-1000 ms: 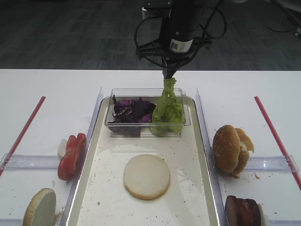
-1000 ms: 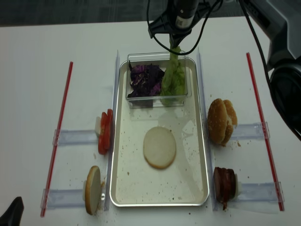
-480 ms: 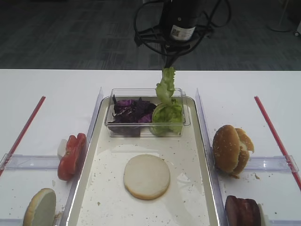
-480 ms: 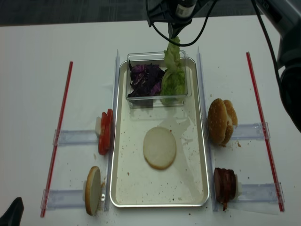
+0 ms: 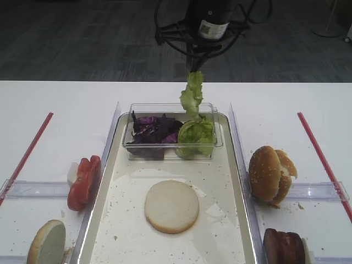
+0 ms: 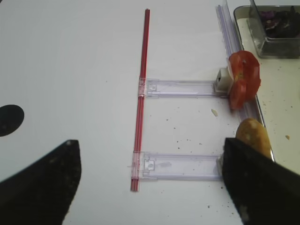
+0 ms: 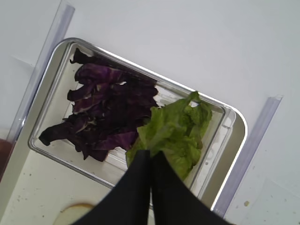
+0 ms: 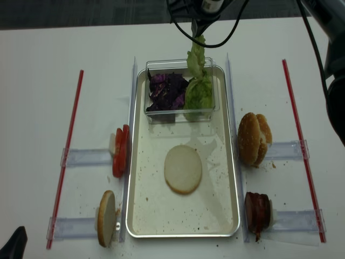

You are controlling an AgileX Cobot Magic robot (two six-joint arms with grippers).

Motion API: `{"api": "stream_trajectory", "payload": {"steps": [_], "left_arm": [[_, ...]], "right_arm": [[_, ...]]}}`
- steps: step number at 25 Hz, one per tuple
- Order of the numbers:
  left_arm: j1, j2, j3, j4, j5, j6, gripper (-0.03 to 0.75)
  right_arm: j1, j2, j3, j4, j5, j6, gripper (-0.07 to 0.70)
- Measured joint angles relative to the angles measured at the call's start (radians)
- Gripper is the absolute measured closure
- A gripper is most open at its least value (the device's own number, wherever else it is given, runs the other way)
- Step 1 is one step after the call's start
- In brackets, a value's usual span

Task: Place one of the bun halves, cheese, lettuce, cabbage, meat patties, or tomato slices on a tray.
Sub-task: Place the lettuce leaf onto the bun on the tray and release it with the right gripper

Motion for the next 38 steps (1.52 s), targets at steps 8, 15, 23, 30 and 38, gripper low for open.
{"api": "stream_trajectory", "payload": {"steps": [8, 15, 23, 30, 38], "left_arm": [[0.0, 0.0, 0.0, 0.0, 0.0, 0.0, 0.15], [0.0, 0.0, 0.0, 0.0, 0.0, 0.0, 0.15], [0.0, 0.0, 0.0, 0.0, 0.0, 0.0, 0.15], [0.0, 0.0, 0.0, 0.0, 0.0, 0.0, 0.15], [0.0, 0.0, 0.0, 0.0, 0.0, 0.0, 0.15]], "right_arm": [[0.021, -0.02, -0.051, 0.008, 0.004, 0.0, 0.591], [0.037, -0.02, -0.051, 0.01, 0.004, 0.0, 0.591], [0.05, -0.024, -0.044, 0.008, 0.004, 0.0, 0.591], [0.055, -0.121, 0.064, -0.012, 0.004, -0.007, 0.591], [0.055, -0.226, 0.238, -0.022, 0.004, -0.016, 0.591]]}}
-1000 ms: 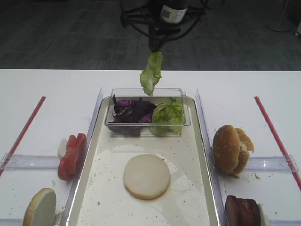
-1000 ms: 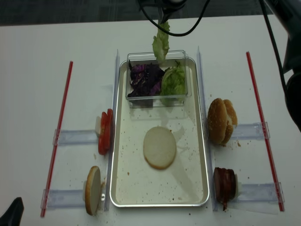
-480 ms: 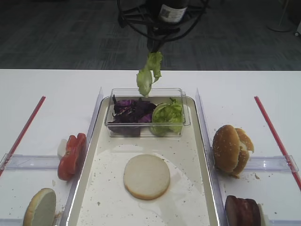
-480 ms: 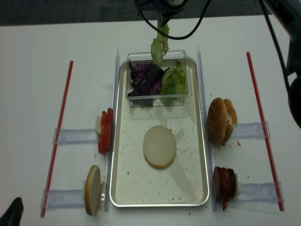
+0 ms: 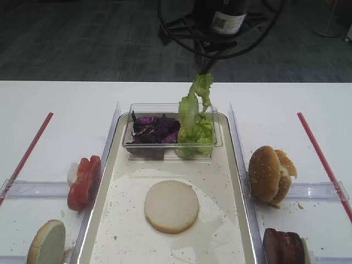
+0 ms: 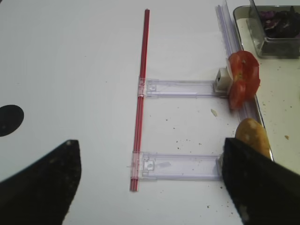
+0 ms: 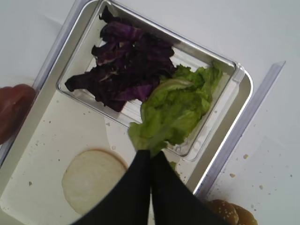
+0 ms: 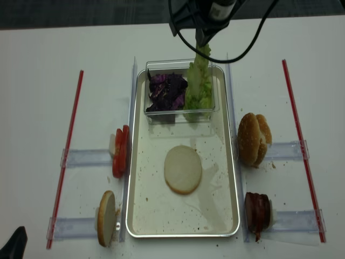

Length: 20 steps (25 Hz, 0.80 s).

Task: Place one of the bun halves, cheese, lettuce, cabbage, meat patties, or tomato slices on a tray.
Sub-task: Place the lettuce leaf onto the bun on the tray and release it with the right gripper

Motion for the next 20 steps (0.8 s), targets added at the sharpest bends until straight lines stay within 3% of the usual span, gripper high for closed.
{"api": "stream_trajectory", "payload": {"steps": [10, 20], "left_arm": [[0.0, 0.0, 0.0, 0.0, 0.0, 0.0, 0.15], [0.0, 0.0, 0.0, 0.0, 0.0, 0.0, 0.15]], "right_arm": [[0.0, -0.103, 0.155, -0.012, 0.0, -0.013, 0.591], [0.0, -0.11, 0.161, 0.063, 0.0, -0.033, 0.591]]}}
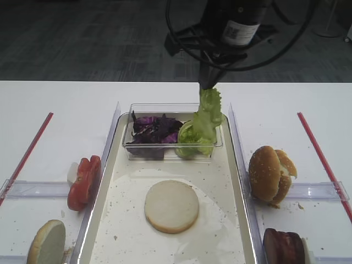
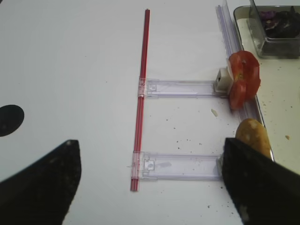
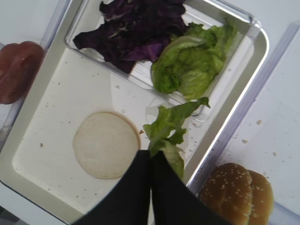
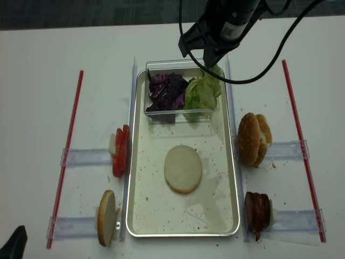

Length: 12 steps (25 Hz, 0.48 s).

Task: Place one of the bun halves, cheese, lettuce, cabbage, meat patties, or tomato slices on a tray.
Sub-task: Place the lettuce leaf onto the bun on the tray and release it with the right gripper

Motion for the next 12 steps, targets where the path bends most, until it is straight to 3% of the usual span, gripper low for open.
{"api": "stream_trajectory", "payload": {"steps": [5, 12], "left_arm": [[0.0, 0.0, 0.0, 0.0, 0.0, 0.0, 0.15], [0.0, 0.0, 0.0, 0.0, 0.0, 0.0, 0.15]], "right_arm": [[0.044, 0.0, 0.0, 0.022, 0.0, -0.016, 0.591], [0.17, 0.0, 0.0, 0.025, -0.002, -0.02, 0.591]]}}
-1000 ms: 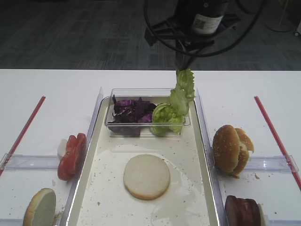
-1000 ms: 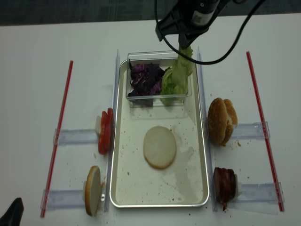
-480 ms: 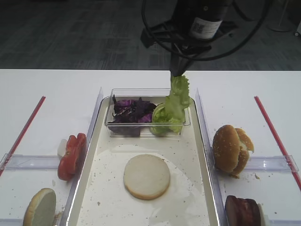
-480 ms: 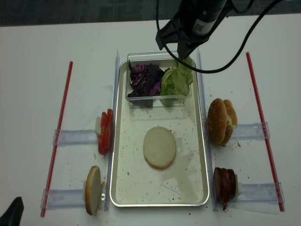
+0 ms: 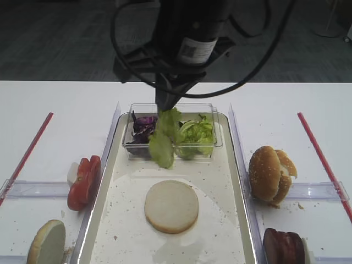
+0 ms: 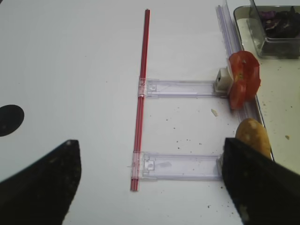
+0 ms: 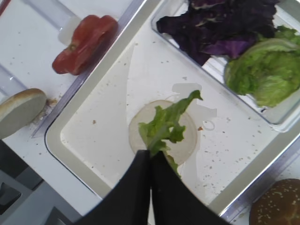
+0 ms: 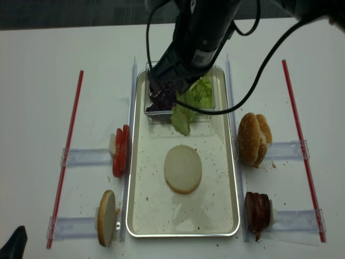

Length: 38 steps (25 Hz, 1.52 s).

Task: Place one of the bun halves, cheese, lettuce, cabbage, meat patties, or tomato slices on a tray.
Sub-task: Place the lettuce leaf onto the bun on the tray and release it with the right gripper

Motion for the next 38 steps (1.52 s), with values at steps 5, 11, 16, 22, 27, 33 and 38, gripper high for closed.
{"api": "stream_trajectory", "payload": {"steps": [5, 11, 16, 22, 27, 33, 38], "left_arm": [[0.0, 0.0, 0.0, 0.0, 0.0, 0.0, 0.15], [0.0, 0.0, 0.0, 0.0, 0.0, 0.0, 0.15], [0.0, 0.0, 0.0, 0.0, 0.0, 0.0, 0.15], [0.0, 0.0, 0.0, 0.0, 0.0, 0.0, 0.15], [0.0, 0.0, 0.0, 0.0, 0.0, 0.0, 0.15], [0.0, 0.0, 0.0, 0.0, 0.0, 0.0, 0.15], [0.0, 0.0, 0.0, 0.0, 0.0, 0.0, 0.15]], "right_arm": [[0.05, 0.0, 0.0, 0.002, 0.0, -0.003, 0.591], [0.05, 0.007, 0.0, -0.001, 0.0, -0.001, 0.591], [0.05, 0.021, 0.008, 0.001, -0.004, -0.002, 0.591], [0.05, 0.023, 0.129, 0.001, -0.009, -0.016, 0.591], [0.05, 0.026, 0.178, -0.003, -0.01, -0.023, 0.591], [0.05, 0.026, 0.178, -0.003, -0.013, -0.033, 0.591], [0.05, 0.034, 0.178, -0.003, -0.015, -0.049, 0.591]]}}
